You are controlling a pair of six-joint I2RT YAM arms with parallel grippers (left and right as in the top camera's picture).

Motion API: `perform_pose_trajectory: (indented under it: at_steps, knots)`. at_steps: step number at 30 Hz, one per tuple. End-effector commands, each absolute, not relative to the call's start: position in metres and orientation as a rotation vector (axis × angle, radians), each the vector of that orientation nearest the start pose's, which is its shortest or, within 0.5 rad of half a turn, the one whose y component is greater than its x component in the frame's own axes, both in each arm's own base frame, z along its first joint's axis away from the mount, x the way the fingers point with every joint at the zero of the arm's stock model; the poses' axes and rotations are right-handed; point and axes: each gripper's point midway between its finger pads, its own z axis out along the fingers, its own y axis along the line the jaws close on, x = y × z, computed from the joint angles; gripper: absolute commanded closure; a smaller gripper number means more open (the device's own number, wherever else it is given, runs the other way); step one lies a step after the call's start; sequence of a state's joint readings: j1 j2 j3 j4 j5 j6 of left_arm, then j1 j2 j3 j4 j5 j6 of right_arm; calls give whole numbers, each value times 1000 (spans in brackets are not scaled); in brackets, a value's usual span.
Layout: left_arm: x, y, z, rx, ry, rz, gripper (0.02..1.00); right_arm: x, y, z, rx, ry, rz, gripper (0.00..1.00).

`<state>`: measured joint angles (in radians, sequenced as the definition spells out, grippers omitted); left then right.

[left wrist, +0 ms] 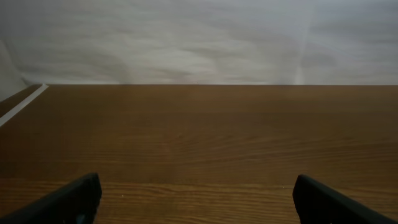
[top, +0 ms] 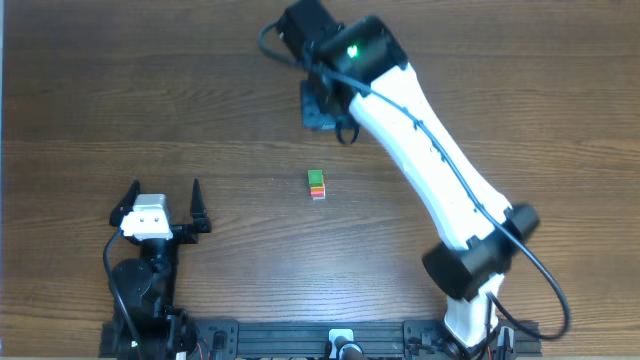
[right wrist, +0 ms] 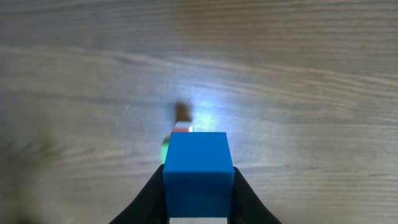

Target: Stack Cubes

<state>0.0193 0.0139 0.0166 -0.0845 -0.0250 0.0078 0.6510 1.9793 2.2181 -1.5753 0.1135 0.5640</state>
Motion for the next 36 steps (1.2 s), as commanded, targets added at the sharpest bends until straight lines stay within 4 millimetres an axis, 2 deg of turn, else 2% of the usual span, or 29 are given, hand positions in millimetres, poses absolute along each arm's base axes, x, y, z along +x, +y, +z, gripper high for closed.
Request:
perform_pose_trajectory:
  at_steps: [1, 6, 9, 12, 24, 36]
  knots:
    - [246, 7, 158, -9, 1647, 44, 18, 304, 228, 229, -75, 2894, 13, 991]
    - [246, 7, 158, -10, 1647, 45, 18, 284, 230, 209, -80, 2929, -12, 989]
    - [246, 7, 158, -10, 1647, 45, 18, 278, 239, 195, -110, 2950, 11, 991]
    - [246, 7, 158, -10, 1647, 45, 18, 278, 247, 184, -120, 2959, 46, 989]
    - [246, 7, 158, -10, 1647, 45, 18, 275, 256, 146, -136, 3055, 10, 989]
    - [246, 7, 158, -10, 1647, 45, 18, 278, 265, 119, -145, 3110, -11, 991]
